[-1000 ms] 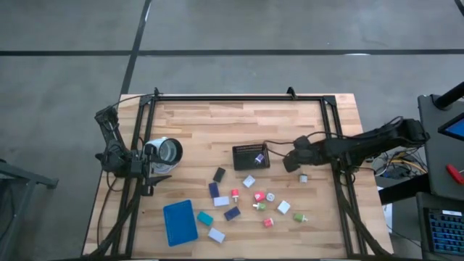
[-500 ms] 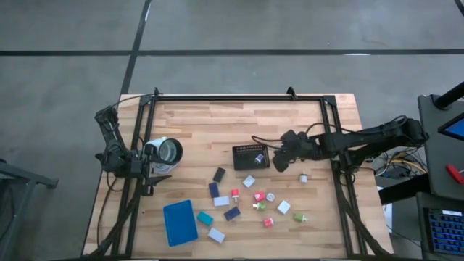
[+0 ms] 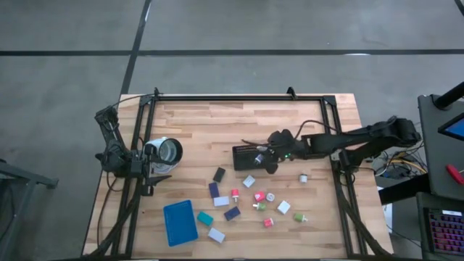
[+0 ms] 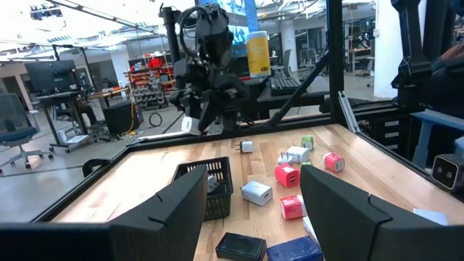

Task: Pick & Place Office items
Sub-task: Put the top white black charger adapter into the black bin

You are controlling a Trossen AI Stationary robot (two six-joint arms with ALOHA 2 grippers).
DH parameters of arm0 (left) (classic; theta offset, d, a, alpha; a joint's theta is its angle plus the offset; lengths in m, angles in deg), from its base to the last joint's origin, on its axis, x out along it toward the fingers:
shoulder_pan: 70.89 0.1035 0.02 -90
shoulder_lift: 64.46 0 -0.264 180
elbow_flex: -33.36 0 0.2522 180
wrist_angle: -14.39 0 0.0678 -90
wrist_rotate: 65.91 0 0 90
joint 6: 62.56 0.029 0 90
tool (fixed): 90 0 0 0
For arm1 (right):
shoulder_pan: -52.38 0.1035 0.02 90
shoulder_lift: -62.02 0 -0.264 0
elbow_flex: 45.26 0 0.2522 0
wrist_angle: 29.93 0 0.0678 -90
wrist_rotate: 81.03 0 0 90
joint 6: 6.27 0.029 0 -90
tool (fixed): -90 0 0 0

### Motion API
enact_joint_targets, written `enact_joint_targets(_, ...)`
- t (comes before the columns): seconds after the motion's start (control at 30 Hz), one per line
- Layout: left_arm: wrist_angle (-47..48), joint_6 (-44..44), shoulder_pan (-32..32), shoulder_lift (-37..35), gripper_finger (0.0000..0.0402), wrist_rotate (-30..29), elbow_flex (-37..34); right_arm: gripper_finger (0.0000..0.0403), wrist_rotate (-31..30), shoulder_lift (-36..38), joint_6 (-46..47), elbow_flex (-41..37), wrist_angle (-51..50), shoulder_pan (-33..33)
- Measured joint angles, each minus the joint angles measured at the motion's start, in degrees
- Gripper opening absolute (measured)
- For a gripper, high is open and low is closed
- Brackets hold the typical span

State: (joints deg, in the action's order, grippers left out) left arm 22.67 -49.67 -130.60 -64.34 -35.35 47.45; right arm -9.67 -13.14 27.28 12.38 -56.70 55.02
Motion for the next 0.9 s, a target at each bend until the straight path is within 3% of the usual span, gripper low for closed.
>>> enact_joint_targets(0.27,0.02,0.00,0.01,0.02,0.0225,0.00,-0.01,0.0146,10.22,-8.25,-4.48,0.02,7.45,-1.53)
enact_joint_targets(0.6,0.02,0.00,0.00,0.02,0.0225,0.00,0.00,0.0146,11.81,-15.44,-8.29,4.43,6.74,-3.22)
enact_joint_targets(0.9,0.04,0.00,0.00,0.02,0.0225,0.00,0.00,0.0146,14.67,-22.62,-8.32,11.98,-2.08,-4.05)
